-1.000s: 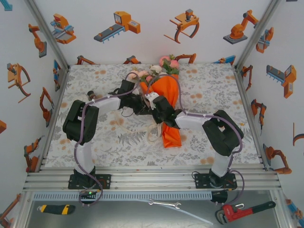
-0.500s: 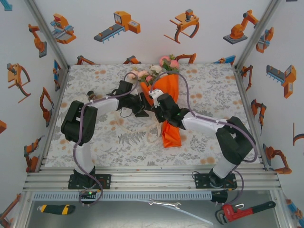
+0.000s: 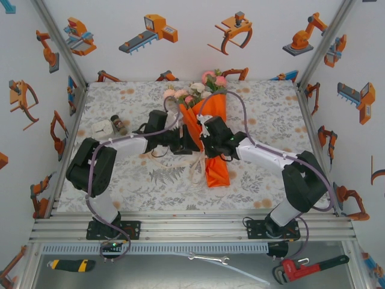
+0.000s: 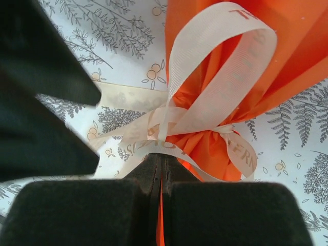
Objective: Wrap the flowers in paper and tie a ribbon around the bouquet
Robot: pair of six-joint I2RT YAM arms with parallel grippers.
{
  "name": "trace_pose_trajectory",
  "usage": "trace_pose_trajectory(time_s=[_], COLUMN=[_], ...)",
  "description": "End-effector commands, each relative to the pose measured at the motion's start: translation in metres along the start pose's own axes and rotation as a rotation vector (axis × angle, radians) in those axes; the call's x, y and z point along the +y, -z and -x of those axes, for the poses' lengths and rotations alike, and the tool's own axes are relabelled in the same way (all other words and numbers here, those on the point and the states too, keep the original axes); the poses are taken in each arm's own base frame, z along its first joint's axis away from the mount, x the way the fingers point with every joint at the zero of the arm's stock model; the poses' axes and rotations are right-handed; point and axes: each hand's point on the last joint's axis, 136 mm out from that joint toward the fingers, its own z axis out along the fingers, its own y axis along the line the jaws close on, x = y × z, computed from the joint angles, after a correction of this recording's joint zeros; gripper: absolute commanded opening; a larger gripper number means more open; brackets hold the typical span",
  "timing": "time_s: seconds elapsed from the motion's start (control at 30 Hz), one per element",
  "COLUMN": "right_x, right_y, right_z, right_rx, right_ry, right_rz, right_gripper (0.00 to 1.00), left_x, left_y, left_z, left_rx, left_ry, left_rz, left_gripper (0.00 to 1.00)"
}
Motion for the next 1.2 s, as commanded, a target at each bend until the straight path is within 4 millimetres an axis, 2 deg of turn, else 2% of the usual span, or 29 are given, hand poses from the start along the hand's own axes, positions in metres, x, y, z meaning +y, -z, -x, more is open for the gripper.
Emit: trace_pose_trajectory(time_s=[0.0, 0.17, 0.3, 0.33, 0.4, 0.5, 0.63, 0.77, 0.83, 0.97, 1.0, 1.17], right_x=[0.001, 0.002, 0.006, 0.007, 0.007, 0.007, 0.006, 0.006, 0.006, 0.006, 0.006, 0.018], right_y=[0.015, 0.016, 0.016, 0.016, 0.017, 0.018, 0.018, 0.018, 0.019, 0.021, 0.021, 0.035], right_z=[0.018, 0.019, 0.022, 0.023, 0.023, 0.025, 0.024, 0.023, 0.023, 0.023, 0.021, 0.004], right_rx=[-0.05, -0.052, -0.063, -0.064, -0.068, -0.074, -0.074, -0.073, -0.075, -0.073, -0.068, -0.032], right_ry=[-0.047, -0.052, -0.057, -0.058, -0.064, -0.069, -0.071, -0.07, -0.07, -0.07, -0.073, -0.132], right_rz=[0.022, 0.037, 0.058, 0.061, 0.065, 0.065, 0.06, 0.058, 0.058, 0.059, 0.061, 0.133], right_gripper=[0.0, 0.0, 0.0, 0.0, 0.0, 0.0, 0.0, 0.0, 0.0, 0.0, 0.0, 0.0], left_x=[-0.02, -0.024, -0.02, -0.02, -0.022, -0.025, -0.027, -0.027, -0.025, -0.024, -0.025, -0.03], left_y=[0.005, -0.004, -0.014, -0.015, -0.02, -0.026, -0.03, -0.033, -0.034, -0.034, -0.032, -0.012], left_z=[0.005, 0.004, 0.011, 0.012, 0.014, 0.012, 0.007, 0.004, 0.004, 0.008, 0.013, 0.043], left_rx=[-0.069, -0.058, -0.059, -0.06, -0.056, -0.034, 0.0, 0.013, 0.014, 0.0, -0.018, -0.123], left_ry=[-0.209, -0.271, -0.257, -0.256, -0.257, -0.259, -0.245, -0.235, -0.229, -0.219, -0.215, -0.196], left_rz=[-0.024, -0.034, -0.033, -0.035, -0.043, -0.064, -0.108, -0.131, -0.126, -0.116, -0.108, -0.092], left_gripper=[0.6, 0.66, 0.65, 0.62, 0.48, 0.34, 0.3, 0.37, 0.36, 0.05, 0.0, 0.0])
